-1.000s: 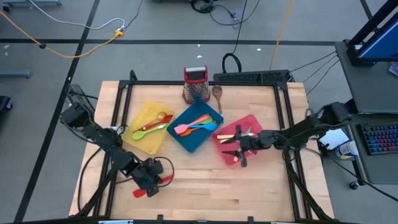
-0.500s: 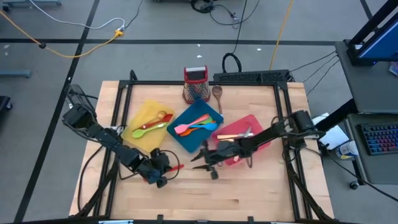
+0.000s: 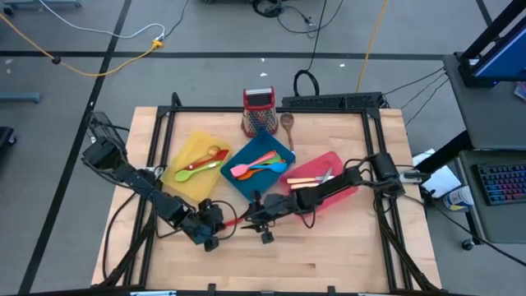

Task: Pick & Place Kitchen Items
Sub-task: Put the red spatula into the blue bin

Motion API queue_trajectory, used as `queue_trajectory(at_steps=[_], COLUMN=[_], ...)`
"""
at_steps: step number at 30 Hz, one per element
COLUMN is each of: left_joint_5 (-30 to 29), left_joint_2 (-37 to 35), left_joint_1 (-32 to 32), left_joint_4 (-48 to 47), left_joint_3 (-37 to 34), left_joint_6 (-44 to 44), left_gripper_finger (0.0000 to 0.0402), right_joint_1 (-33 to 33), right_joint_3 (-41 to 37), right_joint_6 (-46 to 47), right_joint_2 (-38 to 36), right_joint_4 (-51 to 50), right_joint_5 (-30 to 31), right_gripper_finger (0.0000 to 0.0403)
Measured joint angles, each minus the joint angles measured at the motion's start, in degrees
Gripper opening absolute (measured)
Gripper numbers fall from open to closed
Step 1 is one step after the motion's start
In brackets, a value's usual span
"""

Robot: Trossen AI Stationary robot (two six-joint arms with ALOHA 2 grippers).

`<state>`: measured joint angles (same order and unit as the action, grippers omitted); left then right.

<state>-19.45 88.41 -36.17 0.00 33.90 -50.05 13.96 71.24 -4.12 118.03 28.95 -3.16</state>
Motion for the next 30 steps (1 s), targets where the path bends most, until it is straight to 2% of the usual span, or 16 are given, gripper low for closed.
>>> queue_trajectory(at_steps=[3,10,17,26,30], left_joint_5=[0.1,1.4,1.1,-0.9,-1.6], left_joint_2=[-0.6,-2.4,-0.8,5.8,6.1], left_joint_1=[-0.4,-2.2,-6.5,-8.3,-8.3], left_joint_4=[-1.5,-12.8,-19.3,-20.0,-20.8], left_joint_3=[1.3,7.0,7.3,7.6,7.7], left_joint_6=[0.7,-2.1,-11.5,-11.9,-11.8], left_gripper_finger=[0.0049,0.0086,0.0088,0.0088,0.0088], right_joint_1=[0.7,1.5,1.3,1.4,1.4], right_joint_3=[0.6,0.6,0.6,0.6,0.6], right_joint_6=[0.4,0.0,-0.3,-1.5,-1.6], right_joint_2=[0.1,0.0,0.0,0.0,0.0], right_joint_4=[-1.0,-0.2,-1.0,-1.3,-1.4], right_joint_5=[3.1,3.1,3.1,3.1,3.1], right_gripper_finger=[0.0139,0.0139,0.0139,0.0139,0.0139])
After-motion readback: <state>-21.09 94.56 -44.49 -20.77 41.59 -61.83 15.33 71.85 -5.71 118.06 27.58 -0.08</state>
